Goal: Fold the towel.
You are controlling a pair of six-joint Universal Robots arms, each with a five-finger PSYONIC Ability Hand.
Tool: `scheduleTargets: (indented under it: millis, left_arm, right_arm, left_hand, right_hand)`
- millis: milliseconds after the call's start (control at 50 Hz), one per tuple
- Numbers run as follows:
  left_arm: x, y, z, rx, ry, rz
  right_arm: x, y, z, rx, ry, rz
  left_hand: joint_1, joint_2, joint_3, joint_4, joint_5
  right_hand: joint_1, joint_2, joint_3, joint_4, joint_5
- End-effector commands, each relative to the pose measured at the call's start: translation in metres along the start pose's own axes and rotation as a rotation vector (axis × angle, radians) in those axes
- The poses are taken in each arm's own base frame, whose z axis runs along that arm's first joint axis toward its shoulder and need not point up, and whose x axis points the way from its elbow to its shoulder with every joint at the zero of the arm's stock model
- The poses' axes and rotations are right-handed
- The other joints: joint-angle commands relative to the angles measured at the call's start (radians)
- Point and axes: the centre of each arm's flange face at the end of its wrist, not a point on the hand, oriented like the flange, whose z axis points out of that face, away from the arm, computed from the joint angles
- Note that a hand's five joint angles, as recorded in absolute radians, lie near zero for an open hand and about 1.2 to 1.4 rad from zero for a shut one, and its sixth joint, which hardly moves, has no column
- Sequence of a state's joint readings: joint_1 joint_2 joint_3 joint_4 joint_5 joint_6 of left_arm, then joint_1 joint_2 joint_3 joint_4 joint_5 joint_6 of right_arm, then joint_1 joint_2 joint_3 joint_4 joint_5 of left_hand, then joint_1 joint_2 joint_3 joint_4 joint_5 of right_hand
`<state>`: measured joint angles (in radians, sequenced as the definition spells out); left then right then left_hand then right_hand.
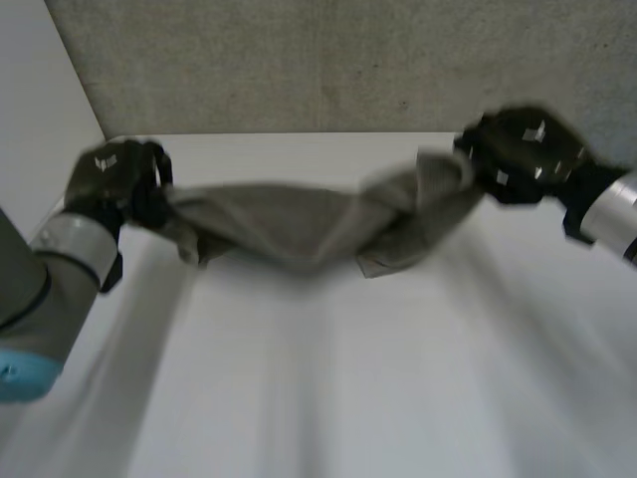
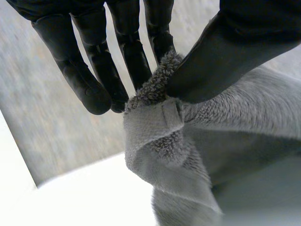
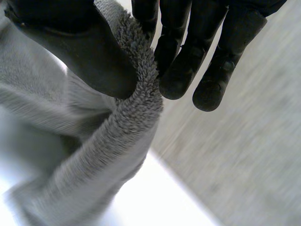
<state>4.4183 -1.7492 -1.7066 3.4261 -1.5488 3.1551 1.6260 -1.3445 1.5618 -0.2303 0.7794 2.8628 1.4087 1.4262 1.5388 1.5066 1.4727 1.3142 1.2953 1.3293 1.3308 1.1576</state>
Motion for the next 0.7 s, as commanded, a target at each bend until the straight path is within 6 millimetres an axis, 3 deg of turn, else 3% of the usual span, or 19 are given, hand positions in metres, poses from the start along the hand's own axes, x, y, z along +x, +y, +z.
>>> scheduleTargets:
  millis: [20,120,260,380,580,620,700]
  left_arm:
    - [0.001,0.036,-0.022,-0.066,0.059,-0.004]
    - [0.003,0.044,-0.027,-0.058,0.068,-0.003]
    - [0.003,0.048,-0.028,-0.066,0.068,-0.006]
    - [0.003,0.054,-0.030,-0.084,0.069,-0.007]
    - [0.003,0.058,-0.030,-0.060,0.068,-0.004]
    - [0.002,0.058,-0.031,-0.058,0.067,-0.004]
    - [0.003,0.059,-0.031,-0.058,0.068,-0.004]
  right_arm:
    - [-0.026,0.039,-0.023,-0.279,-0.042,-0.025]
    - [-0.026,0.049,-0.030,-0.368,0.001,-0.008]
    - [-0.037,0.066,-0.037,-0.407,0.013,0.024]
    - [-0.043,0.066,-0.042,-0.392,0.028,0.051]
    - [-0.057,0.026,-0.065,-0.280,0.090,-0.056]
    - [-0.073,0.010,-0.074,-0.244,0.088,-0.099]
    - [-0.097,0.001,-0.080,-0.201,0.050,-0.136]
  left_hand:
    - [-0.012,-0.030,-0.143,-0.110,-0.251]
    - [-0.012,-0.030,-0.143,-0.110,-0.251]
    - [-0.012,-0.030,-0.143,-0.110,-0.251]
    - [-0.012,-0.030,-0.143,-0.110,-0.251]
    - [-0.012,-0.030,-0.143,-0.110,-0.251]
    - [-0.012,-0.030,-0.143,-0.110,-0.251]
    - [-0.012,-0.030,-0.143,-0.110,-0.251]
  right_hand:
    - [0.082,0.101,0.067,0.065,0.064]
    - [0.082,0.101,0.067,0.065,0.064]
    - [-0.597,-0.578,-0.612,-0.613,-0.615]
    - [-0.674,-0.655,-0.689,-0.691,-0.692]
    - [-0.989,-0.970,-1.004,-1.005,-1.006]
    - [-1.009,-0.990,-1.024,-1.026,-1.027]
    - [-1.009,-0.990,-1.024,-1.026,-1.027]
